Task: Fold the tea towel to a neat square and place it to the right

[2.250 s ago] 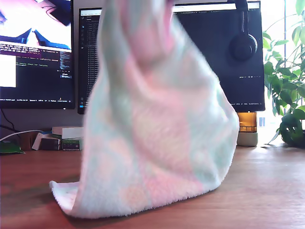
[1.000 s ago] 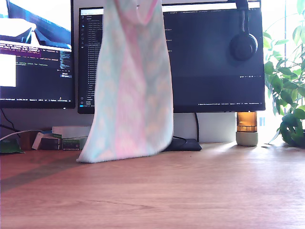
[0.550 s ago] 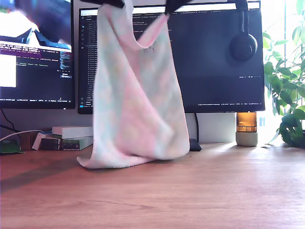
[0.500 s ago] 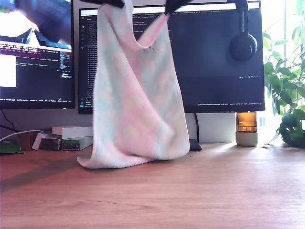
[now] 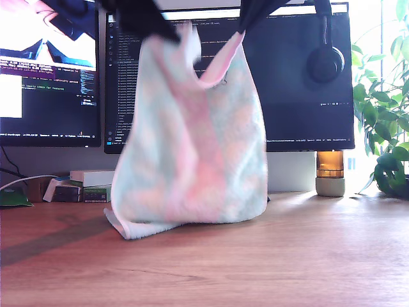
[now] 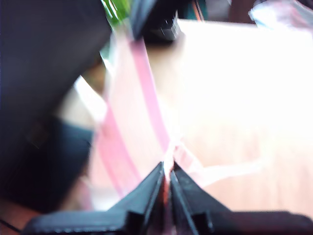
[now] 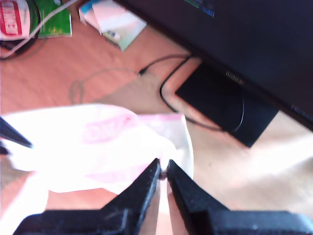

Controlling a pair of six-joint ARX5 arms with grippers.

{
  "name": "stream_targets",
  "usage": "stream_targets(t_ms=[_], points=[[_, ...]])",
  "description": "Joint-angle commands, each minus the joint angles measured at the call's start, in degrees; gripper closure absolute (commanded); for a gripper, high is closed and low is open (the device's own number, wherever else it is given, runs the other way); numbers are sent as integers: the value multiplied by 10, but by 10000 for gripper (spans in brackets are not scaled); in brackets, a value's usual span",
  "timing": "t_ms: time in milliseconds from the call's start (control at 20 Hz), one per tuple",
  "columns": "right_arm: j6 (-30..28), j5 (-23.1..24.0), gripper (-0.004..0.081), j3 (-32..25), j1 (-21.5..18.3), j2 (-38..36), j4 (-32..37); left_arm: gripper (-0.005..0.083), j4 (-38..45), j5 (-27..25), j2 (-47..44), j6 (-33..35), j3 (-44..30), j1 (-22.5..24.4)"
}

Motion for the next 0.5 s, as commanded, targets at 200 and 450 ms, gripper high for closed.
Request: stream_targets(t_ms=[200,450], points=[[-3,-2,783,-103,2,-32,8,795,22,0,-41,-4,-90,-2],[5,-3,783,-246,3,-144,47,795,77,3,-115,-56,-202,-21]])
